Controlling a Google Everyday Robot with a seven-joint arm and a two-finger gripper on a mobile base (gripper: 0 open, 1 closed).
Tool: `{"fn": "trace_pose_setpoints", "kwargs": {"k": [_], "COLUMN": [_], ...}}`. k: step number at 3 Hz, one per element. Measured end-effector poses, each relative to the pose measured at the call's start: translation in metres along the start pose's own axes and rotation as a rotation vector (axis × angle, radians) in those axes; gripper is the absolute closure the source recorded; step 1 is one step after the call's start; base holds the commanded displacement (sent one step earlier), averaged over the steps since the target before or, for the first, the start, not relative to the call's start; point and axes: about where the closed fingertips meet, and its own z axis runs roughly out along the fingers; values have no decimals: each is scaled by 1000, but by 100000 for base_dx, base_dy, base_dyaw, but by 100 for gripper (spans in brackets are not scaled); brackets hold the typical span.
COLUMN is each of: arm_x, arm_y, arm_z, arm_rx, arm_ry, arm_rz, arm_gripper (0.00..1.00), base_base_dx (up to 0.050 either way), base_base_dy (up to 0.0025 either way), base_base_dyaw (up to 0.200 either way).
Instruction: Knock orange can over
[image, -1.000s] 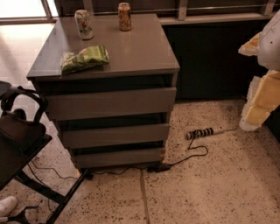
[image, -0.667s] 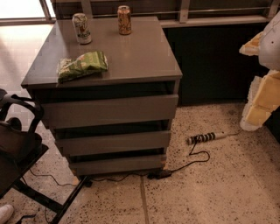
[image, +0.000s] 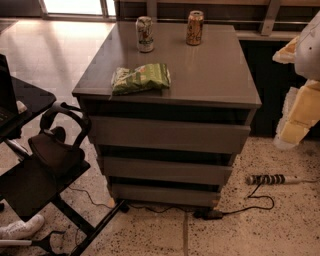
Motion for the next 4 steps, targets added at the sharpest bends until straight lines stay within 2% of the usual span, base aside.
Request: {"fn": "trace_pose_setpoints", "kwargs": {"k": [1, 2, 3, 4], "arm_x": [0, 0, 0, 0], "arm_y": [0, 0, 0, 0], "arm_z": [0, 0, 0, 0], "arm_rx": [0, 0, 0, 0], "arm_ry": [0, 0, 0, 0], "arm_rz": [0, 0, 0, 0], "arm_gripper": [0, 0, 0, 0], "base_base_dx": [3790, 4899, 2588, 3889], "base_base_dy": [-244, 0, 219, -245], "base_base_dyaw": [-12789, -20, 17019, -12615]}}
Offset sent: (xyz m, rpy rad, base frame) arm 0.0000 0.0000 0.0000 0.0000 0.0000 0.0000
